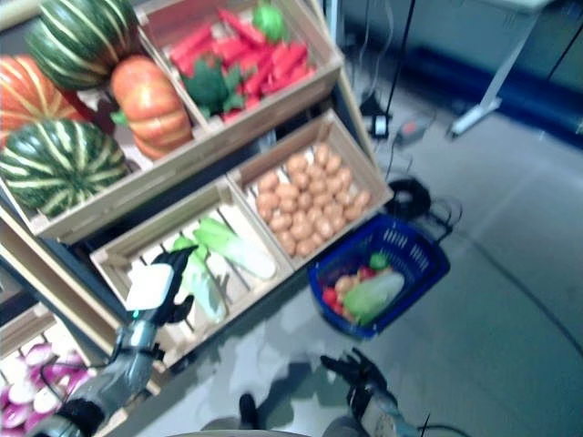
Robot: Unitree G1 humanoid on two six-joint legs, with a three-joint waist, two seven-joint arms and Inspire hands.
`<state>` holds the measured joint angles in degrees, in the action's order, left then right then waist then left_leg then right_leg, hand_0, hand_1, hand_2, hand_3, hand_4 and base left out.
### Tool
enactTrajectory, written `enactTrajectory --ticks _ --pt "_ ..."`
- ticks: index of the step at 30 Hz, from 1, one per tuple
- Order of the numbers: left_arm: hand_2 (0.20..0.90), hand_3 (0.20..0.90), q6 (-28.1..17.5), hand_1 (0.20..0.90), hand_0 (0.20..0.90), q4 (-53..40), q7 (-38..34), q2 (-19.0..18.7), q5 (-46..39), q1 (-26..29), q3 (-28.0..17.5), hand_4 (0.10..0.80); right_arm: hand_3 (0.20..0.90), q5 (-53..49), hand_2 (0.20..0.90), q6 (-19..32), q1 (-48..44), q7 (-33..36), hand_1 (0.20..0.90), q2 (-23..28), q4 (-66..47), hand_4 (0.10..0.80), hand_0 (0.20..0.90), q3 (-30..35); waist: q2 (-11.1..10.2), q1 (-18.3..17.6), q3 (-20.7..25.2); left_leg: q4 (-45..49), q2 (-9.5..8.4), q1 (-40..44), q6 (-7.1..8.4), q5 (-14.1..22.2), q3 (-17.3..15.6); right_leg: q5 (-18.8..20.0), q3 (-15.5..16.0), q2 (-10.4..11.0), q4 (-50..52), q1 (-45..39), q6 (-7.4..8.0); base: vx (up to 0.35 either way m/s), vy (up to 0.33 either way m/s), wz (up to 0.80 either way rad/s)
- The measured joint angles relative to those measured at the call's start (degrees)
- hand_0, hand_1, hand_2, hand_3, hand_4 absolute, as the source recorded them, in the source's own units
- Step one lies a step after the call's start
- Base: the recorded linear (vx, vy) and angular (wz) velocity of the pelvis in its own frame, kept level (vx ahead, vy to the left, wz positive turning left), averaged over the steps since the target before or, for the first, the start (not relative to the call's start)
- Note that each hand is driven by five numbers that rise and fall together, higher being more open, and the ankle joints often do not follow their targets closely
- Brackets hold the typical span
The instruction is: Put vegetables into the basket
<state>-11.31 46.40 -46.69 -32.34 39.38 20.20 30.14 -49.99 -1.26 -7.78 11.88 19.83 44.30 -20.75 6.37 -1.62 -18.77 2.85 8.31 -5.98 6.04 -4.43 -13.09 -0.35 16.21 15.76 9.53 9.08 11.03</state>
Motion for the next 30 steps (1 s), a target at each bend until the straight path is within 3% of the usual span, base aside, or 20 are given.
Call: enactTrajectory --ticks 3,5,6,10,13,19,26,30 --pt "0.9 0.9 1.3 0.9 0.9 2.4 0.1 -3.9 -2.7 9.7 1.4 0.8 0.9 0.0 0.9 0.6 -7.8 -0.4 0.9 0.7 0.1 0.8 0.9 0.0 -2.8 -1.0 -7.5 6.0 -0.23 -4.6 -0.92 1.2 -1.0 -4.8 -2.1 2.9 13.3 9.0 -1.79 -0.154 0.052 -0.1" --pt "0.9 0.9 1.3 0.9 0.9 2.7 0.4 -6.1 -3.7 11.7 1.8 0.8 0.9 -0.2 0.9 0.8 -8.6 -0.7 0.9 1.2 -1.4 0.8 0.9 -0.1 -4.4 -0.9 -9.3 11.6 0.02 -7.4 -0.65 3.4 -0.9 -7.7 -4.3 4.1 20.2 12.9 -2.61 -0.112 0.051 -0.04" --pt "0.9 0.9 1.5 0.9 0.9 2.7 0.5 -7.0 -3.8 12.0 2.0 0.8 0.9 -0.2 0.9 0.9 -8.7 -0.8 0.9 1.6 -2.1 0.8 0.9 -0.1 -4.7 -0.9 -9.7 13.7 0.61 -8.8 -0.48 4.8 -0.9 -8.7 -4.8 4.3 22.2 14.4 -2.52 -0.073 0.06 -0.02" --pt "0.9 0.9 2.9 0.9 0.9 4.3 1.3 -11.9 -4.3 14.4 3.3 0.8 0.9 -2.6 0.9 1.3 -10.6 -1.7 0.9 5.1 -2.4 0.8 0.9 0.3 -4.6 -1.9 -10.7 27.9 4.4 -19.9 0.19 8.7 -0.6 -13.1 -6.3 4.6 34.1 24.2 -4.72 -0.096 0.066 0.08" --pt "0.9 0.9 3.4 0.9 0.9 4.8 2.2 -14.5 -4.3 16.3 4.8 0.8 0.9 -3.9 0.9 1.3 -12.5 -1.7 0.9 8.0 -2.3 0.8 0.9 0.9 -4.8 -2.2 -11.3 36.1 6.13 -27.1 0.91 10.9 1.6 -15.5 -7.1 4.5 41.5 30.7 -6.08 -0.081 0.091 0.03" --pt "0.9 0.9 5.8 0.9 0.9 5.3 6.1 -18.1 -4.2 25.2 10.2 0.8 0.9 -5.2 0.9 1.4 -17.0 -1.8 0.9 12.1 -2.7 0.8 0.9 2.9 -4.8 -2.0 -11.3 47.4 7.86 -40.9 1.58 13.6 6.2 -17.2 -8.1 3.5 50.6 43.1 -7.82 -0.074 0.089 -0.02" --pt "0.9 0.9 8.6 0.9 0.9 5.4 10.3 -19.1 -4.1 28.4 12.3 0.8 0.9 -7.0 0.9 0.4 -17.7 -2.4 0.9 13.5 -2.6 0.8 0.9 2.9 -4.9 -2.1 -11.3 49.6 8.53 -45.3 1.44 13.8 6.8 -17.4 -8.2 3.2 52.2 47.1 -8.23 -0.031 0.08 -0.02" --pt "0.9 0.9 8.5 0.9 0.9 3.3 11.2 -22.4 -0.9 30.4 14.7 0.8 0.9 -7.0 0.9 -0.6 -18.0 -3.6 0.9 14.9 -2.6 0.8 0.9 3.1 -4.9 -1.7 -11.3 50.1 8.57 -47.3 1.38 13.9 6.9 -17.4 -8.1 3.2 52.4 49.0 -8.28 -0.032 0.088 0.0"
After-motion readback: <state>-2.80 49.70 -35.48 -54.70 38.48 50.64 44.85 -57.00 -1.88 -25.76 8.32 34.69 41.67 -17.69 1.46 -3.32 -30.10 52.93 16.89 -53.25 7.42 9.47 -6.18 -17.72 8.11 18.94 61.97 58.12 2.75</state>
